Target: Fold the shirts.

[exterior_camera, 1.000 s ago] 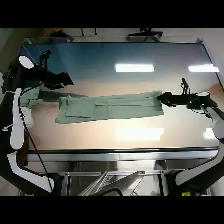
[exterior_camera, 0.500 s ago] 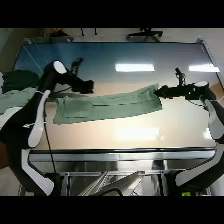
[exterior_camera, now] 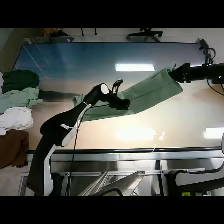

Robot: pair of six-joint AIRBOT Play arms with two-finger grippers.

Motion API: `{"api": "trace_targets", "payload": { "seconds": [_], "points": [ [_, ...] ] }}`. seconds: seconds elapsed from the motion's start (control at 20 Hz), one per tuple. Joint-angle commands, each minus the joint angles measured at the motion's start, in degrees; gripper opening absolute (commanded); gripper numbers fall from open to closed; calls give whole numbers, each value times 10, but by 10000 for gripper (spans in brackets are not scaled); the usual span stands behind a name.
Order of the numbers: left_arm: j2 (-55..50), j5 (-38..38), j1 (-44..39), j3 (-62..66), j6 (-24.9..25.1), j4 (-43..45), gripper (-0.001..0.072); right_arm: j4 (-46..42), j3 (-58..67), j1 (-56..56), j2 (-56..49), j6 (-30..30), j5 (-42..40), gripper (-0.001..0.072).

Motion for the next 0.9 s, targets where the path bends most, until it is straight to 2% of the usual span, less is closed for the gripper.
{"api": "trace_targets", "payload": {
  "seconds": [0.0, 0.2, 0.4, 0.6, 0.75, 0.85],
  "points": [
    [-20, -31, -26, 76, -3, -22, 13, 2, 11, -1, 23, 29, 33, 23],
    [72, -164, 40, 111, 28, -21, 12, 7, 11, 17, 23, 40, 29, 23],
    [270, -231, 187, 27, 49, -21, 12, 36, 10, 104, 16, 42, -39, 23],
    [457, -233, 336, -65, 52, -20, 12, 38, 7, 287, -30, 42, -209, 24],
    [556, -233, 419, -137, 82, -21, 12, 38, 7, 422, -104, 41, -347, 24],
    [602, -225, 453, -190, 102, -21, 13, 43, 7, 504, -165, 7, -466, 39]
  ]
}}
